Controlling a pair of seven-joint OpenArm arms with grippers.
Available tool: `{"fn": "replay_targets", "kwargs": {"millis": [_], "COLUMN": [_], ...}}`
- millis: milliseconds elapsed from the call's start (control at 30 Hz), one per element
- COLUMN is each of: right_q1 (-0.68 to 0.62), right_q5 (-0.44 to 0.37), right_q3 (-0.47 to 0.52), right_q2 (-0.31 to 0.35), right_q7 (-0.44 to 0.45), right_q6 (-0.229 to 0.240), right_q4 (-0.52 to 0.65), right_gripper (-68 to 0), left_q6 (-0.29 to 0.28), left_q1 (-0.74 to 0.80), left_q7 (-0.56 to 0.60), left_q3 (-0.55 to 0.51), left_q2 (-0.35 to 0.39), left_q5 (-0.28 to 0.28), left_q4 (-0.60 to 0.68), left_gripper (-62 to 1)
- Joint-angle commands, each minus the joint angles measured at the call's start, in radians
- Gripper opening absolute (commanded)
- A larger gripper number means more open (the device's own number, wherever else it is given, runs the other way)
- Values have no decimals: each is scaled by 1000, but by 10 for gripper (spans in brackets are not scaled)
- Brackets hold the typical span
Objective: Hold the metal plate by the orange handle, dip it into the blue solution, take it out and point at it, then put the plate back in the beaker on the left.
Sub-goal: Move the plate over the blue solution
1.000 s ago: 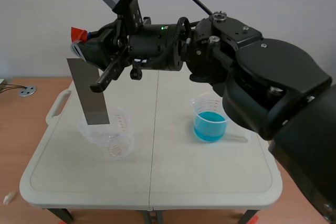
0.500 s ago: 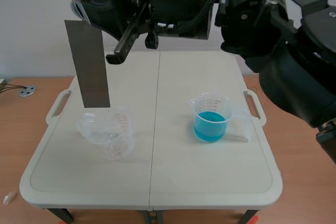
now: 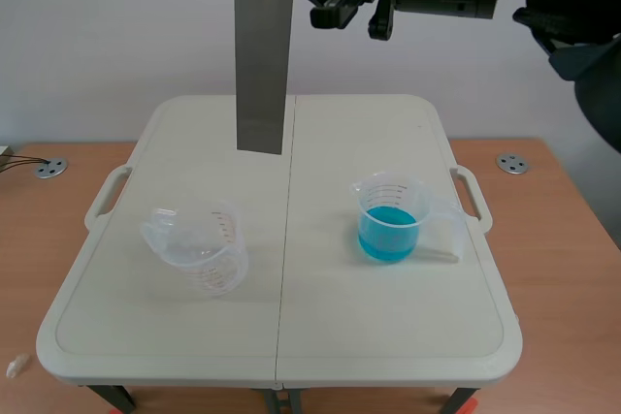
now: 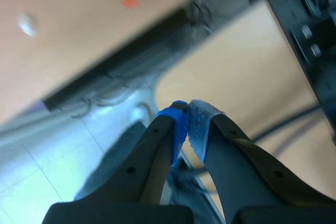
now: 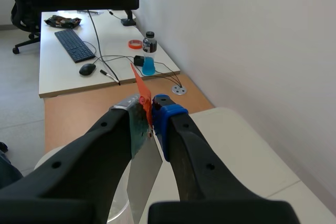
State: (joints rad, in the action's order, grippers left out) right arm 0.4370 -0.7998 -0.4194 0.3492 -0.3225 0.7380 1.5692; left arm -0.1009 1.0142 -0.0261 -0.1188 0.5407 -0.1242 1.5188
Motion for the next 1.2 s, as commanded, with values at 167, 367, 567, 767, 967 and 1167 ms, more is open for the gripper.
{"fn": "replay_targets", "kwargs": {"millis": [167,367,567,767,967,1167], "right_q1": [22,-28,-95,-142,-179,-188], "right_q5": [-112,-170,-178,-177,-177,-171], "right_q3": [44,114,217,282,293,301], "right_q2": [106,167,194,197,213,214], "right_q7": [-18,-31,-54,-84,-87,-93], "right_q6": [8,8,8,8,8,8], "right_q4": [21,26,29,29,29,29], "right_gripper": [-662,-662,-662,-662,-662,-662], "left_q6": [5,3,0,-57,-104,-105], "left_q1": [-13,-82,-199,-297,-438,-612], "left_q7": [7,6,5,-5,-63,-130], "left_q3": [-199,-225,-225,-180,-44,128], "left_q2": [14,70,107,159,193,191], "left_q5": [-79,-94,-179,-236,-248,-247], "left_q4": [232,341,350,349,346,340], "left_gripper": [-590,-590,-590,-591,-590,-590]}}
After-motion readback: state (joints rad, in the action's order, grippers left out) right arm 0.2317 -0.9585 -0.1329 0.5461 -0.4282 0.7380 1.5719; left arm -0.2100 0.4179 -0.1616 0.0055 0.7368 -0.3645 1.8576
